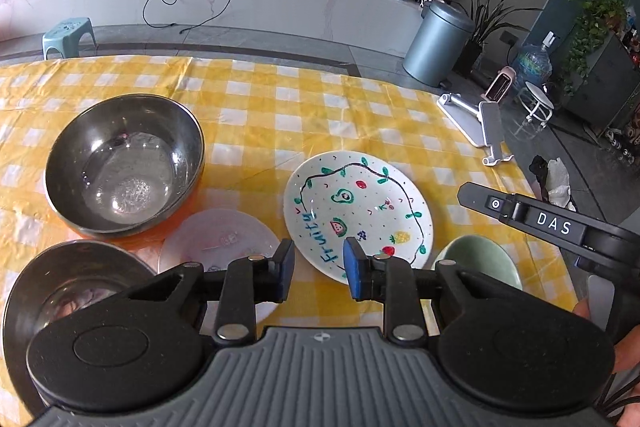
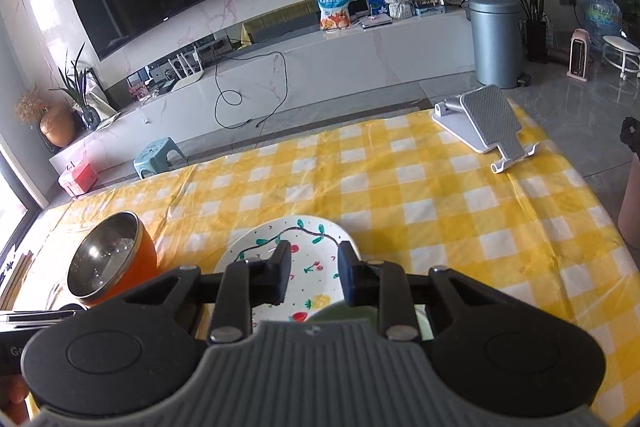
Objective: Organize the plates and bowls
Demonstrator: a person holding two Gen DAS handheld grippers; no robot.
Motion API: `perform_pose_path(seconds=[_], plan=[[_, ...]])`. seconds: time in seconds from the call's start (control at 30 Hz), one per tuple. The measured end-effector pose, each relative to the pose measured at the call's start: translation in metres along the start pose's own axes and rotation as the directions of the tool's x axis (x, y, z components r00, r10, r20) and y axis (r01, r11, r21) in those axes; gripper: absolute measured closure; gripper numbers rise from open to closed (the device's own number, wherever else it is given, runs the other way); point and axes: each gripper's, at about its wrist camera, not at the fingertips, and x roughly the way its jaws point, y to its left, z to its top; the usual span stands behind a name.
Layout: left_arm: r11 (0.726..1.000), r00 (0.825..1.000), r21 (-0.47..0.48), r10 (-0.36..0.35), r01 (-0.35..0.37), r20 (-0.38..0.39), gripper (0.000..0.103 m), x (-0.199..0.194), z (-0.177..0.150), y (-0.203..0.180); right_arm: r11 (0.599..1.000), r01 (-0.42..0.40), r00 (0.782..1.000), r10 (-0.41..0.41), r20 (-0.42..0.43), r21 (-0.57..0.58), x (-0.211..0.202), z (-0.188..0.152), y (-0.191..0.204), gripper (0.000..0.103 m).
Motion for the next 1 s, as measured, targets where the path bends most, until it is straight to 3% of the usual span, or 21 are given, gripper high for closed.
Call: perform_pose_path(seconds=[0.4, 1.0], plan=[[0.997, 0.992, -0.019, 0.077, -0.079, -0.096, 0.079, 0.056, 0.029, 0.007, 0.991, 0.011, 0.978, 0.017, -0.210, 0.135, 0.063, 0.004, -0.041, 0.087], [0.996, 0.987, -0.047, 0.074, -0.081, -0.144, 0.082, 0.086, 0.033, 0.011, 0.970, -0.030, 0.966, 0.091, -0.243, 0.242, 0.078, 0.002, -0.055, 0.089]])
